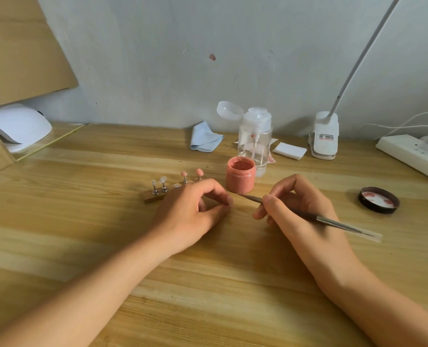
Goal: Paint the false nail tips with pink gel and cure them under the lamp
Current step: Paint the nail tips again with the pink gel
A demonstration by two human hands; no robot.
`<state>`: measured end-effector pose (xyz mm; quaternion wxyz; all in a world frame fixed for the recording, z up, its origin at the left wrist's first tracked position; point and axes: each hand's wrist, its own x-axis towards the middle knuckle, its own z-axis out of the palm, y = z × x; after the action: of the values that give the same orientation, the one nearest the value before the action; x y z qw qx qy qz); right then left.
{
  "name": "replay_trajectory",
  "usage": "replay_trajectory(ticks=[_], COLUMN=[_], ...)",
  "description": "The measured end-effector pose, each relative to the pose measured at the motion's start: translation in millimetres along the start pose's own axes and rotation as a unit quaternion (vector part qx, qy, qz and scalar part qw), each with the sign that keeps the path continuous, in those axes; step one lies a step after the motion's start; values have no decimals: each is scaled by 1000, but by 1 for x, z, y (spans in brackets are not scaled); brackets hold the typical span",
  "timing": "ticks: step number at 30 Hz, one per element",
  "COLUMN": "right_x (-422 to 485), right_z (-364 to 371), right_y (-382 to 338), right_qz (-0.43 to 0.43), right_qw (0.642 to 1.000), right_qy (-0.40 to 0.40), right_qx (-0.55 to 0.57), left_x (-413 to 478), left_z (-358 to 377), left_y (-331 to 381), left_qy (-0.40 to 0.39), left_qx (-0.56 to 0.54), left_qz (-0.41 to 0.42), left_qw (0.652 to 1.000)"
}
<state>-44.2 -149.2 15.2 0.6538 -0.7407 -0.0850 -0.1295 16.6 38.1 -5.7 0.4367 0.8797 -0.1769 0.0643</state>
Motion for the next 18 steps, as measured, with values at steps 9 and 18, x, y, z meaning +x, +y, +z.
replay_trajectory(ticks=[9,18], right_x=[0,1], right_z=[1,2], right_y=[4,6], right_qz=[-3,-7], right_qw=[999,998], right_qy=[-36,-26], right_qx=[-25,-51], left_x=[1,-1], left_z=[1,0], left_y=[-1,3], left_qy=[18,19], left_qx=[2,24], left_qz=[-1,2], left_qw=[1000,1000])
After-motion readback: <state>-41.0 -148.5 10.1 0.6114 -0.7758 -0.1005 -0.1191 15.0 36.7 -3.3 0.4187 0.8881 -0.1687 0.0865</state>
